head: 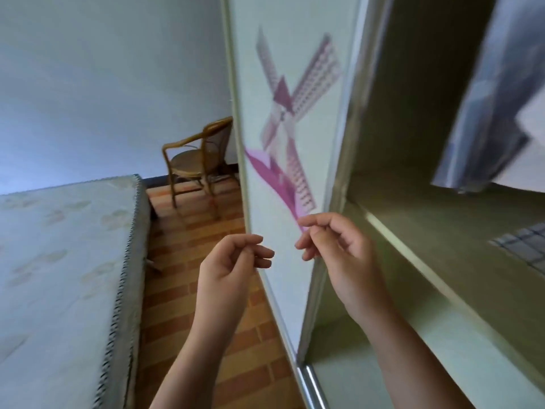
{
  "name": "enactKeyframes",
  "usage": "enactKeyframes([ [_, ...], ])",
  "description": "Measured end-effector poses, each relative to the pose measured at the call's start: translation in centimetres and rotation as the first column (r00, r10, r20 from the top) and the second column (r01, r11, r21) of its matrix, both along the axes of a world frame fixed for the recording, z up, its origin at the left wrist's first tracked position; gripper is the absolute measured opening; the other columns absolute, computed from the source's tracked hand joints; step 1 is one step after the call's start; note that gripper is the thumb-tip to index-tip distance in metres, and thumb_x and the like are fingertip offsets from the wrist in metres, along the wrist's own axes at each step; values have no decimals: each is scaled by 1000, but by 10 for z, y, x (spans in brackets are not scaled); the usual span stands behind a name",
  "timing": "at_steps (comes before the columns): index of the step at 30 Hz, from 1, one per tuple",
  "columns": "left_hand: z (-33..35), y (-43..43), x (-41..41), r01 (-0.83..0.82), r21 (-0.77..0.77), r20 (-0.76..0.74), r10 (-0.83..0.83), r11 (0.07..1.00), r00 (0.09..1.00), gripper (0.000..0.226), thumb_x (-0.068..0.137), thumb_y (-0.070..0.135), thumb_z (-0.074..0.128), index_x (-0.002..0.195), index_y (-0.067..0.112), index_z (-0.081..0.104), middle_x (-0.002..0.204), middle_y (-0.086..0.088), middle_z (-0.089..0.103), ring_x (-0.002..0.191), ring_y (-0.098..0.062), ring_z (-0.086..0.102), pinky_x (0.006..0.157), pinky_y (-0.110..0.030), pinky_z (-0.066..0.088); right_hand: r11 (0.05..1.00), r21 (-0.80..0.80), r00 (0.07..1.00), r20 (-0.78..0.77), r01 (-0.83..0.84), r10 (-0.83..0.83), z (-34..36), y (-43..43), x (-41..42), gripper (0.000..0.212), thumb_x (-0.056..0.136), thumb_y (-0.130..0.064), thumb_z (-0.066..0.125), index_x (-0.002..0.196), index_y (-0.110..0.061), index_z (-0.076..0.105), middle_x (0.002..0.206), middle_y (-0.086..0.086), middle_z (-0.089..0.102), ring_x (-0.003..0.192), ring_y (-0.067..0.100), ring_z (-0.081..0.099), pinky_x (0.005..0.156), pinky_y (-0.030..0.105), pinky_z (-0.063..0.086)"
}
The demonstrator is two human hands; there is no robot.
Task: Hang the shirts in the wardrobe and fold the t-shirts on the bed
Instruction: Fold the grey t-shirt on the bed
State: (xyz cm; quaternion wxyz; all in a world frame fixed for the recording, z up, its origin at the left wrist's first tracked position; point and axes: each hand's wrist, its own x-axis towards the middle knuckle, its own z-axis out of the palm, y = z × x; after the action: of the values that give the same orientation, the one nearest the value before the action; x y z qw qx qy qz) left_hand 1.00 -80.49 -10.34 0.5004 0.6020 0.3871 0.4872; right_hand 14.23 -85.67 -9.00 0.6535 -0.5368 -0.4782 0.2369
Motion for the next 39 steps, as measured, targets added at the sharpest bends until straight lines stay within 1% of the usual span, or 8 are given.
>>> enactKeyframes([
  [2,-2,21,-38,-78,3,-20,78,997,997,27,95,1,43,89,17,64,75,4,70,69,-7,66,58,-9,47,998,-9,998,13,-60,60,-1,28,-36,16,87,-16,49,86,-20,65,71,0,66,61,8,59,62,16,49],
  [7,-10,67,-135,-249,-40,-7,249,968,969,26,95,-2,43,89,12,64,73,-1,70,65,-5,64,58,-10,46,984,-56,983,60,-171,174,-12,93,-126,17,88,-25,47,88,-24,63,76,-7,67,65,8,62,65,17,53],
  [11,-17,91,-206,-373,-75,-22,373,925,928,30,94,-5,42,85,13,63,69,1,70,63,-7,63,59,-10,46,965,-66,963,72,-253,258,-22,137,-190,20,95,-9,48,89,-21,63,76,-10,67,68,8,63,62,13,51],
  [19,-32,123,-289,-559,-146,-19,562,816,827,33,93,-9,39,84,12,63,66,2,70,60,-5,63,55,-8,43,869,-71,871,10,-490,492,-41,202,-275,23,93,0,48,90,-18,62,76,-11,67,66,5,63,60,10,49],
  [23,-45,149,-285,-568,-183,-39,571,803,820,33,93,-8,40,83,12,64,67,1,70,61,-7,63,55,-7,43,846,-123,854,-22,-519,520,-60,231,-276,24,93,1,47,90,-17,63,74,-11,68,66,6,63,62,13,51],
  [29,-60,229,-243,-527,-203,-73,524,825,849,33,94,-6,40,83,14,65,70,1,70,65,-9,64,60,-10,45,884,-161,898,-63,-439,435,-74,302,-230,25,93,0,47,87,-19,63,71,-13,68,67,6,63,60,10,49],
  [36,-46,361,-146,-418,-136,-69,413,898,908,31,94,-5,41,87,13,65,75,-1,70,69,-10,66,61,-11,47,903,-172,916,11,-393,401,-61,411,-153,24,93,-2,49,88,-23,61,78,-12,67,73,5,64,61,9,49],
  [39,-38,411,-111,-351,-76,-80,345,933,935,30,95,-2,42,88,17,64,76,2,70,69,-6,65,61,-10,47,929,-168,940,27,-330,340,-55,458,-120,21,93,-7,50,88,-25,62,80,-13,67,75,3,64,61,9,49],
])
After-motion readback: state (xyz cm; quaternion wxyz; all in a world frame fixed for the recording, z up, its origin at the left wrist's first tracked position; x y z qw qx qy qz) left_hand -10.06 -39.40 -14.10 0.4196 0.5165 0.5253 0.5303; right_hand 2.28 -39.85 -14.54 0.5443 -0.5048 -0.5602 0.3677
